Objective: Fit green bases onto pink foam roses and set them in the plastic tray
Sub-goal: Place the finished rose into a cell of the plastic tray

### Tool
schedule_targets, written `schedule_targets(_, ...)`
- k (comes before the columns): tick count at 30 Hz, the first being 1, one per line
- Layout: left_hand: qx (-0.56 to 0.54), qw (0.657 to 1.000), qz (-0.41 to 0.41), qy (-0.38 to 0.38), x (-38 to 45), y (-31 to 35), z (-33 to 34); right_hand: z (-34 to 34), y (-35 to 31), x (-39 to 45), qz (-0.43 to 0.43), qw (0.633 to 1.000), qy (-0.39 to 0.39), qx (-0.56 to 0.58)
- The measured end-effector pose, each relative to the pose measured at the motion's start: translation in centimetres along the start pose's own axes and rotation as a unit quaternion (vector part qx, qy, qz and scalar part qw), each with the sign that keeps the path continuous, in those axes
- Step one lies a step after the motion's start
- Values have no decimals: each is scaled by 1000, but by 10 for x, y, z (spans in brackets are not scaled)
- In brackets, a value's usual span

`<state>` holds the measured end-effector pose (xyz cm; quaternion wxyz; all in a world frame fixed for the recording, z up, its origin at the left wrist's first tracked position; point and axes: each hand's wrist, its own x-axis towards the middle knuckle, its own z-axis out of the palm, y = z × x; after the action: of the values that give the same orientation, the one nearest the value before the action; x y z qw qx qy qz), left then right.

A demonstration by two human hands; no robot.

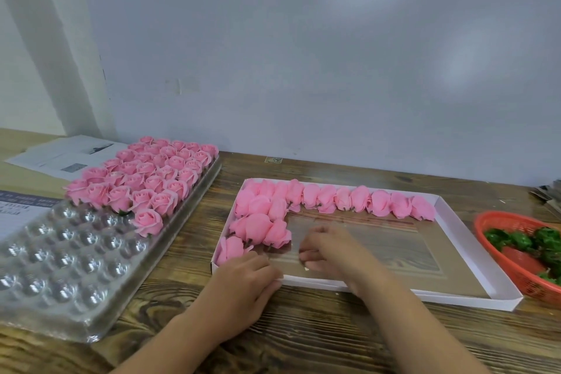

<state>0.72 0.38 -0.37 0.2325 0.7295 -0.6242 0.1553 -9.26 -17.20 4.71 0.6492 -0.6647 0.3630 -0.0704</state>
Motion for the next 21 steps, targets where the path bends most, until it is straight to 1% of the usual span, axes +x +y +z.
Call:
schedule_targets(3, -2, 1000, 5, 2, 0, 0, -1, 20, -10, 12, 35, 995, -6, 97)
schedule_targets(7, -8, 1000, 13, 2, -1, -1, -1, 35, -16, 22, 75, 982, 15, 173)
schedule_targets(10, -17, 1000, 18, 1, -1, -3, 0, 41, -16, 23, 73, 969, 52, 229)
schedule_targets(12, -19, 1000, 17, 0, -1, -4, 0, 45, -15, 24, 62, 965, 56, 247)
schedule_targets(16, -17, 1000, 19, 0, -1, -4, 0, 51, -11, 29, 30, 972, 73, 222)
schedule_targets(19, -17, 1000, 21, 0, -1, -4, 0, 55, -8, 33, -22, 980, 116, 162)
schedule_targets(21, -17, 1000, 25, 1, -1, -4, -1, 57, -8, 36, -60, 983, 144, 98)
